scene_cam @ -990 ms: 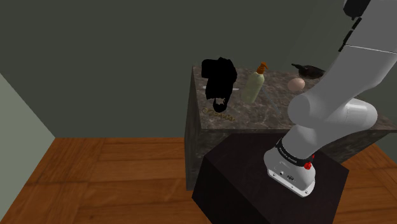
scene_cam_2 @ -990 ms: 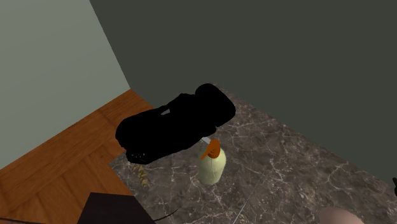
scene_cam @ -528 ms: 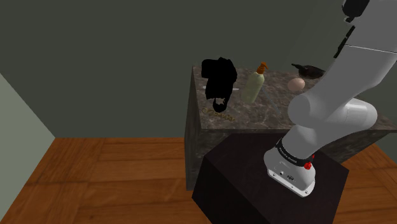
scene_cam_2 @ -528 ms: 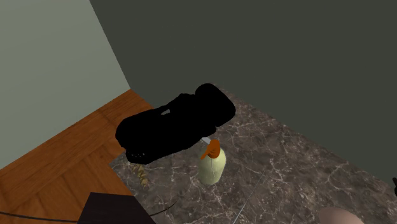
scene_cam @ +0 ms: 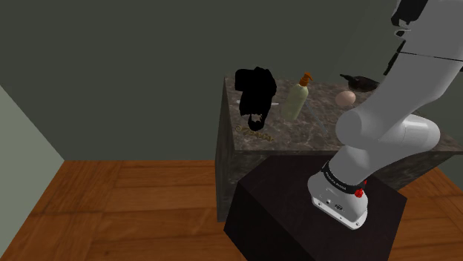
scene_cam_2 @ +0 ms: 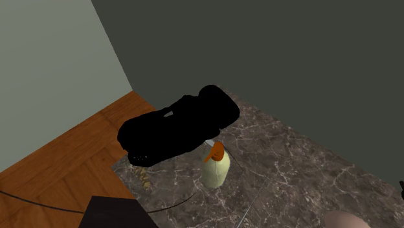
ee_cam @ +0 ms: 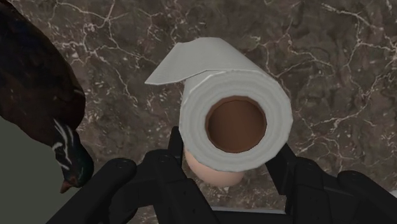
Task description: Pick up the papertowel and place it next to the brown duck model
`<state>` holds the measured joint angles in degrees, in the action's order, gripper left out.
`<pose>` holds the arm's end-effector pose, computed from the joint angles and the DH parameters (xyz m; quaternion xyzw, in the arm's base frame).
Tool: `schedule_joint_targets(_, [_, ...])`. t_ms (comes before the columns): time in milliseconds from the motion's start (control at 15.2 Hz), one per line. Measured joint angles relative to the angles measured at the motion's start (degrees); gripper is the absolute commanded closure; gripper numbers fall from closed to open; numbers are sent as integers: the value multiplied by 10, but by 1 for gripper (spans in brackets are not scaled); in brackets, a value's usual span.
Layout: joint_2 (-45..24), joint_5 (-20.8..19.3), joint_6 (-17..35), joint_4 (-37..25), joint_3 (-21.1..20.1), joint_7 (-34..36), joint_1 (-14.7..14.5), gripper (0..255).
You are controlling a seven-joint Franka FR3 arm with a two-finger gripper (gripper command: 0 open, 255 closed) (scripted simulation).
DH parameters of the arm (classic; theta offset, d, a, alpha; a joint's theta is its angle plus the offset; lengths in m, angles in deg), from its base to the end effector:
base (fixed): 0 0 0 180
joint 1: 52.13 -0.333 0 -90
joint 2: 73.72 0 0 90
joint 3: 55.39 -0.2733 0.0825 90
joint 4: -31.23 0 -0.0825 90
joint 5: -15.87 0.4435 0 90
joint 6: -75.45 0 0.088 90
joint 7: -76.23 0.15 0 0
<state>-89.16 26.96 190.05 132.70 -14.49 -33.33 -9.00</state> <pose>0.1013 -0.6614 0.3347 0.9812 0.1926 -0.0007 0.0150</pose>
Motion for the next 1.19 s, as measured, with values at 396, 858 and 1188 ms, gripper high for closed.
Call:
schedule_joint_targets(396, [-7, 6, 19, 14, -3, -3, 1, 255])
schedule_joint_targets(858, [-7, 6, 20, 14, -3, -3, 1, 0])
schedule_joint_targets(1188, [5, -4, -16, -13, 1, 5, -2, 0])
